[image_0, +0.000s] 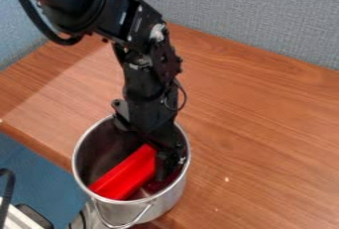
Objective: Put the red object in the metal pot
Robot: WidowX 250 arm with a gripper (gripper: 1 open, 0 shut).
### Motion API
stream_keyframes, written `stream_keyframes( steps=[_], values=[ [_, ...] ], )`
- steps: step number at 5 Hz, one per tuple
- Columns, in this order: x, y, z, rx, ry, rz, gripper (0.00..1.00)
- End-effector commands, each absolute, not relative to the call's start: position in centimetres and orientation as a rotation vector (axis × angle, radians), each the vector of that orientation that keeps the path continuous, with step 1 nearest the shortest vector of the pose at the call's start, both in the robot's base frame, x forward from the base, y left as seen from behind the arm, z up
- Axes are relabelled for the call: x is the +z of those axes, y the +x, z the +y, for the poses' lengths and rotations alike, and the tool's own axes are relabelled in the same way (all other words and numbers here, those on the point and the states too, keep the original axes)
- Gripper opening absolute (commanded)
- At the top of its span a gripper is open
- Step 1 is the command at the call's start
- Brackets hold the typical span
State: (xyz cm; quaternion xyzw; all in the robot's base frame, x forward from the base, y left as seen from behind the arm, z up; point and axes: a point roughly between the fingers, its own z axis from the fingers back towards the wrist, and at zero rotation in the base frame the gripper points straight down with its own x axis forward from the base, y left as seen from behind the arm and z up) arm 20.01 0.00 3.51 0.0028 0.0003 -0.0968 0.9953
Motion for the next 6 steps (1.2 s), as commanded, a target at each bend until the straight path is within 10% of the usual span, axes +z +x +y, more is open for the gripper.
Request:
stream_keyframes(
  steps=[1,6],
  values=[
    [4.71,21.08,0.46,-0.173,0.017,-0.058,1.0],
    [4.24,21.43,0.96,-0.147,0.019,-0.057,1.0]
  ],
)
